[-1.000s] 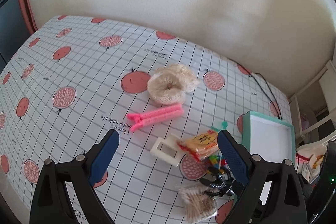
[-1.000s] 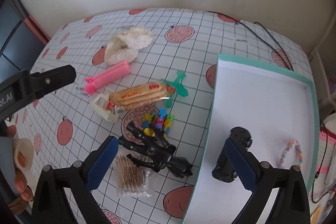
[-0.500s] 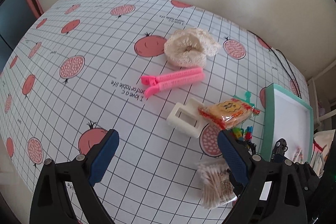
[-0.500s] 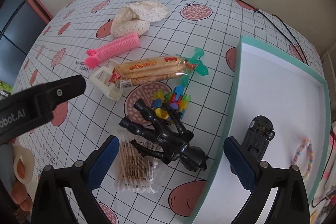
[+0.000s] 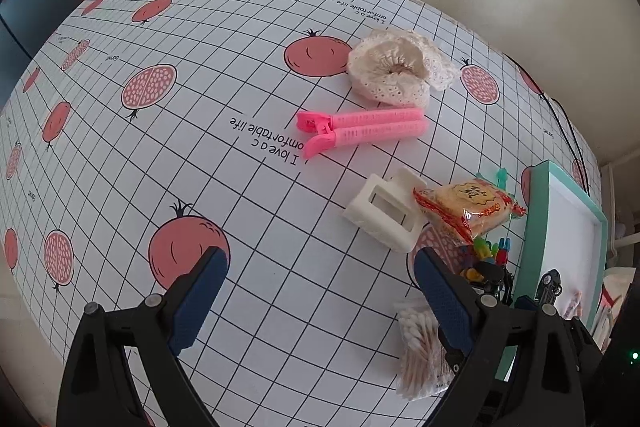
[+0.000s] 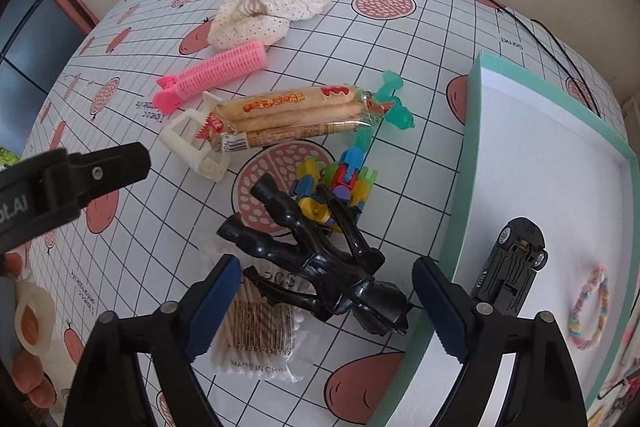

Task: Organize objects
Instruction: 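Grasp the black skeleton hand with the right tool while the left tool grasps the cotton swab bag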

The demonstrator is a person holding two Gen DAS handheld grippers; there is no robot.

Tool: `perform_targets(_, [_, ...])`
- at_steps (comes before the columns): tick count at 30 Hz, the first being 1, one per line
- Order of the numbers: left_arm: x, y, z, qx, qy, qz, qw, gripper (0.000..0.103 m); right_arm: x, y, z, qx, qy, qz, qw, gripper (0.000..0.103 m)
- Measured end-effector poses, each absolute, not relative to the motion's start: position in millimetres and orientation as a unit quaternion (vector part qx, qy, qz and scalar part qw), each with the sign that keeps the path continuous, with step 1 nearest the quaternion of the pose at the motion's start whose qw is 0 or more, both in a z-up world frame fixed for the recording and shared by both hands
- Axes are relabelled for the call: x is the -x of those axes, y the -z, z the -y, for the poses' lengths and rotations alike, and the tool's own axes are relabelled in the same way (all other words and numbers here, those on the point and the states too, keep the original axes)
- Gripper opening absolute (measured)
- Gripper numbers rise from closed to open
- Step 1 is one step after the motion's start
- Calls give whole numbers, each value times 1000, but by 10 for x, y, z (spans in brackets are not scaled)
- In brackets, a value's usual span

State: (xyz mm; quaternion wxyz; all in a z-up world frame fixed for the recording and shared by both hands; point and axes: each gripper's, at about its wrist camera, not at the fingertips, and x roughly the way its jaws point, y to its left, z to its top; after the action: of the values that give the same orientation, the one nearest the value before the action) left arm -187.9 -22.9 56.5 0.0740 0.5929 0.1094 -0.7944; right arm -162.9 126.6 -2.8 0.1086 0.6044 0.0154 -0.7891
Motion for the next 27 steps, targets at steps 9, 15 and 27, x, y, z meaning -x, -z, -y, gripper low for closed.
perform_targets(9, [1893, -560, 178, -597, 793, -100, 67, 95, 1647, 26, -1317, -603, 789, 6, 115, 69])
perform_targets(15, [1890, -541, 160, -601, 790, -99, 63, 95, 1659, 20, -1349, -604, 789, 12, 115, 69])
perform_targets(27, [1891, -532, 84, -607, 788, -87, 47, 95, 1673, -137, -1578, -591, 796, 71, 111, 69])
